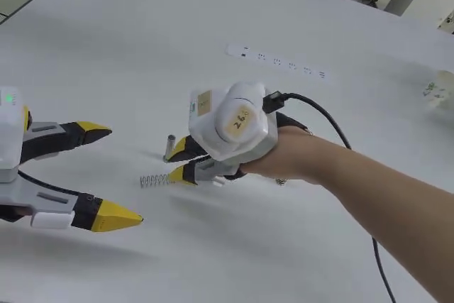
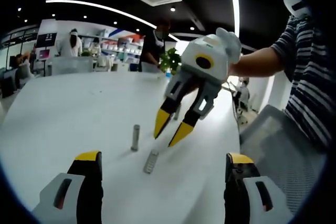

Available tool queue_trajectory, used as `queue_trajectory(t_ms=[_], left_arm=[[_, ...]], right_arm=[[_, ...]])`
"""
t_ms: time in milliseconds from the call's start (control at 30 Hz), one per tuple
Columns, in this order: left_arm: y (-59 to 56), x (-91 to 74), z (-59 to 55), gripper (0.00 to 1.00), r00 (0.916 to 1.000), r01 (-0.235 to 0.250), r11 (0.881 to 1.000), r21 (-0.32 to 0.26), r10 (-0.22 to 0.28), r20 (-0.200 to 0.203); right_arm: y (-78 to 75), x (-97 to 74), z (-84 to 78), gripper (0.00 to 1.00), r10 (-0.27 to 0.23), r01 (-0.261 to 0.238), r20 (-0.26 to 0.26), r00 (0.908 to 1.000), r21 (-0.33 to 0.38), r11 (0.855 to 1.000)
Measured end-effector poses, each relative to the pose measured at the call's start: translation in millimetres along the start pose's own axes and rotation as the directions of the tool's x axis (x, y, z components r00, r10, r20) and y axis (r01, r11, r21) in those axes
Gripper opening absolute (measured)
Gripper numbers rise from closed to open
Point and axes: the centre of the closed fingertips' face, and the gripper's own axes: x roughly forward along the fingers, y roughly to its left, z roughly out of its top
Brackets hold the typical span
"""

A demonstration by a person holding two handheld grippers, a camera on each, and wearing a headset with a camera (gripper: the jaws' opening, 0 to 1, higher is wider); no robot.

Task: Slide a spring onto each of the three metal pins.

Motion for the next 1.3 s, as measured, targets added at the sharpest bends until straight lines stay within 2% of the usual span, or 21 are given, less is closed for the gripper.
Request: queue_trajectory(t_ms=[333, 567, 733, 967, 1067, 1267, 1300], left_arm=[[-1.6, 0.6, 0.8, 0.94, 1.0, 0.002, 1.0, -0.001, -0.002, 0.002], [-4.7, 2.3, -1.5, 0.94, 0.9999, 0.007, 1.0, 0.011, -0.007, -0.015], [-4.4, 2.5, -1.4, 0.94, 0.9999, 0.006, 1.0, 0.01, -0.006, -0.013], [-4.2, 2.4, -1.7, 0.94, 0.9999, 0.006, 1.0, 0.008, -0.006, -0.013], [-3.8, 1.4, -2.3, 0.94, 0.9999, 0.004, 1.0, 0.008, -0.004, -0.014], [-1.6, -1.2, -4.9, 0.94, 0.9999, -0.003, 1.0, 0.001, 0.003, -0.016], [-1.7, -1.1, -5.4, 0.94, 0.9999, -0.002, 1.0, 0.0, 0.002, -0.017]], right_arm=[[1.3, 10.0, -5.4, 0.11, 0.013, -0.013, -0.016, 0.9998, -0.01, 1.0], [1.8, 17.9, -12.9, 0.1, 0.013, -0.013, -0.021, 0.9997, 0.001, 1.0], [2.8, 21.9, -12.9, 0.1, 0.006, -0.007, -0.028, 0.9996, -0.03, 1.0], [-0.7, 28.9, -11.2, 0.1, 0.0, -0.001, -0.023, 0.9997, -0.026, 1.0], [0.3, 32.8, -16.8, 0.09, 0.012, -0.013, -0.029, 0.9995, -0.006, 1.0], [7.5, 36.4, -29.7, 0.09, 0.028, -0.029, -0.062, 0.9977, -0.013, 0.999], [7.2, 36.2, -25.7, 0.09, 0.024, -0.025, -0.031, 0.9992, -0.014, 1.0]])
